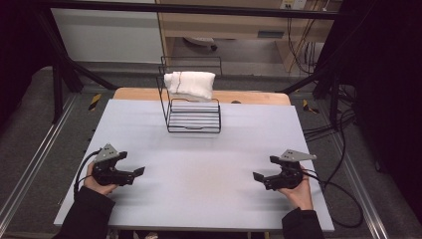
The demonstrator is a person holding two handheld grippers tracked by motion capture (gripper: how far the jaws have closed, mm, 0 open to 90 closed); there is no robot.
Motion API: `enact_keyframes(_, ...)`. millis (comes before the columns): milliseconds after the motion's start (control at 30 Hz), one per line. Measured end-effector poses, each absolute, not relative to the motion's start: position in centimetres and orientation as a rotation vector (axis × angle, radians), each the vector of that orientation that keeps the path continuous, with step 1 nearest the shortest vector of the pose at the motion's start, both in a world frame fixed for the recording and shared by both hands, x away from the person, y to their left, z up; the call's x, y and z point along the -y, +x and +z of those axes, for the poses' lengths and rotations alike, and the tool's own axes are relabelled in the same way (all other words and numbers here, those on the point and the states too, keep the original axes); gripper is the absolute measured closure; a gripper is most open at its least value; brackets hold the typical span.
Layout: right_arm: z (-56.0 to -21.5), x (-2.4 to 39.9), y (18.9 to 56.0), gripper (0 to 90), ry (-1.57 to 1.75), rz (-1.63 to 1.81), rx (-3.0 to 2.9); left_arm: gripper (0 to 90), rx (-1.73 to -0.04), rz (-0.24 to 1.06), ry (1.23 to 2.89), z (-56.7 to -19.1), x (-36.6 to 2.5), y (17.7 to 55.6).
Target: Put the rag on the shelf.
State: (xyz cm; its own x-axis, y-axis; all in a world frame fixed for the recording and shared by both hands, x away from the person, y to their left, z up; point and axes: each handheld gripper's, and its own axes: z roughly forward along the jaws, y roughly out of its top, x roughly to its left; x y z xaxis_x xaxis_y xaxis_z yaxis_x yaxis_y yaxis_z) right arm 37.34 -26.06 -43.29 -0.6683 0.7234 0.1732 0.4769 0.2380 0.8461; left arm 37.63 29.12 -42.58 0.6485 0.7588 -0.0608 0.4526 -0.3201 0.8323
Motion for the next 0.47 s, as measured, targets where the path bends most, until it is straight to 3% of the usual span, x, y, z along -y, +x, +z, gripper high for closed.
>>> enact_keyframes(467, -43.92, 26.77, 36.78, 0.3, 1.140, 1.370, -2.287, 5.8, -0.957, 0.408, 1.982, -43.41, -29.32, 36.96)
